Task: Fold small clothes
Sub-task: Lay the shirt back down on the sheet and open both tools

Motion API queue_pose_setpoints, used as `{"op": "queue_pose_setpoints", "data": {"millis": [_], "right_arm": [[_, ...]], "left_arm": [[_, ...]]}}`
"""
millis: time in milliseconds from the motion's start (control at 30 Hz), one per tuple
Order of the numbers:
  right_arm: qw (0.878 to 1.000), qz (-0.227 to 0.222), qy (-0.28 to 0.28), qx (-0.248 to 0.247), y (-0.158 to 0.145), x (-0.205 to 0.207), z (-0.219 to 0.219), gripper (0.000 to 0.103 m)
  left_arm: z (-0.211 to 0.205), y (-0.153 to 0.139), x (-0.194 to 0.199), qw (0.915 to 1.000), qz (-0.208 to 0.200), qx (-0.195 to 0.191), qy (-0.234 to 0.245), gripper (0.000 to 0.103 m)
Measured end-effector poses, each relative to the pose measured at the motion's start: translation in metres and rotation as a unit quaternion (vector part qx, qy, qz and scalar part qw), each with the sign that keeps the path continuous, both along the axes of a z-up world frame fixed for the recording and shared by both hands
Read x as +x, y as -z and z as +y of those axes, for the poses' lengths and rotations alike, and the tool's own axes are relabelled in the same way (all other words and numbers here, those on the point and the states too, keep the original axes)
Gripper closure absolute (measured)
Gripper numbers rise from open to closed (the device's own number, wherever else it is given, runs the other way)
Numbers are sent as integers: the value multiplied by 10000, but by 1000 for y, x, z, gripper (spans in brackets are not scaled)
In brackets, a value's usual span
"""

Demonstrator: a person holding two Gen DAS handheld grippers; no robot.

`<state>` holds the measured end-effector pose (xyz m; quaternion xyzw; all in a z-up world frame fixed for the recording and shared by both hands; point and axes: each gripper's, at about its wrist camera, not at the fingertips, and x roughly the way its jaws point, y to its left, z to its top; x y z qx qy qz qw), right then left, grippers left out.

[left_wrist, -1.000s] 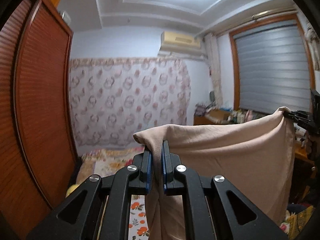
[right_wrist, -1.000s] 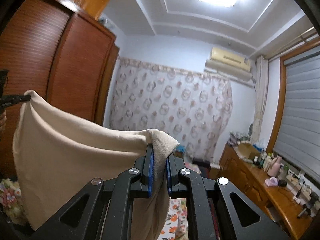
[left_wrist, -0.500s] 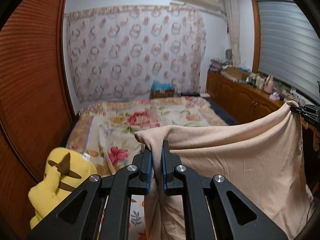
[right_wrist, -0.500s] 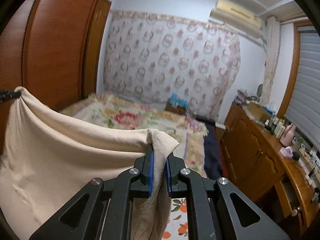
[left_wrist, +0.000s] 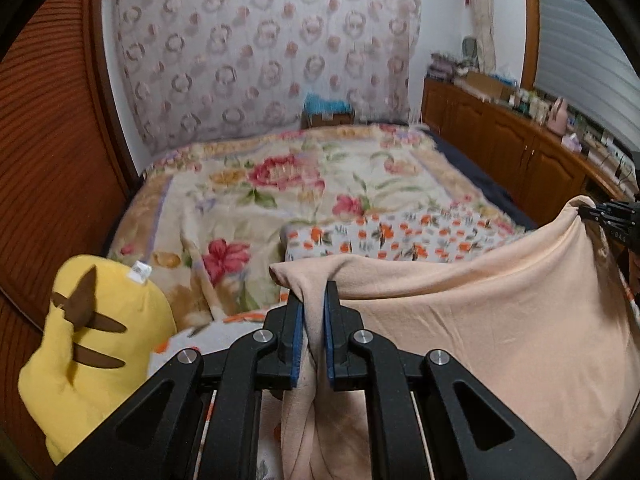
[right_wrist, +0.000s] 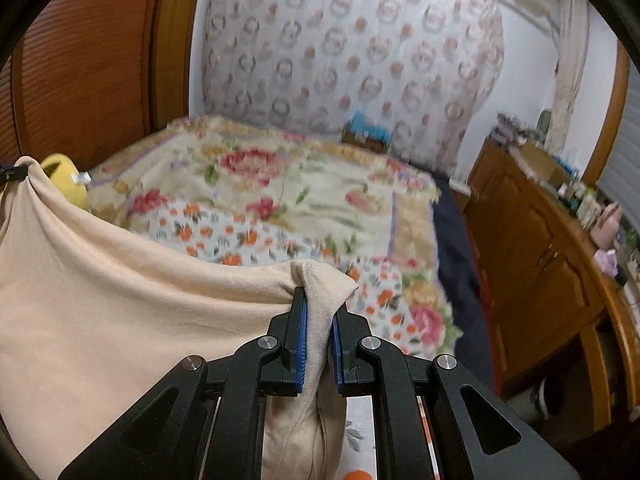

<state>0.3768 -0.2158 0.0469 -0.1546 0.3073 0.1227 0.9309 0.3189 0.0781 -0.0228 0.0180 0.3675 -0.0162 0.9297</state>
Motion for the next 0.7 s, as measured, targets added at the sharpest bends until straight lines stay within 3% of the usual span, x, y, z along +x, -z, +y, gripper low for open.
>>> {"op": "queue_pose_setpoints", "data": {"millis": [133, 200, 267, 300, 367, 400, 533, 700], "right_arm": [[9998, 164, 47, 43, -1, 6, 0, 93], [9996, 242, 76, 88, -7, 5, -1, 93], [9995, 280, 121, 84, -15, 0, -3, 84], [9995, 260, 173, 77, -18, -3, -4, 83], [9993, 270, 219, 110, -28, -14, -8, 67], [9992, 268, 229, 169, -36, -21, -11, 63], [9988, 160, 271, 377, -61, -61, -24, 50], [9984, 127, 199, 517, -71, -133, -35, 49]], "left_arm": [[2, 9, 7, 9998, 174, -57, 25, 89], [5, 9, 7, 9997, 205, -98, 77, 80], [5, 5, 3, 9998, 152, -31, 114, 57], [5, 3, -1, 9998, 129, -29, 154, 54], [6, 1, -11, 9995, 175, -55, 252, 33], [6, -1, -18, 9994, 180, -46, 276, 28], [7, -4, -47, 9993, 140, 38, 343, 25], [9, -7, -90, 9995, 137, 100, 281, 25]]}}
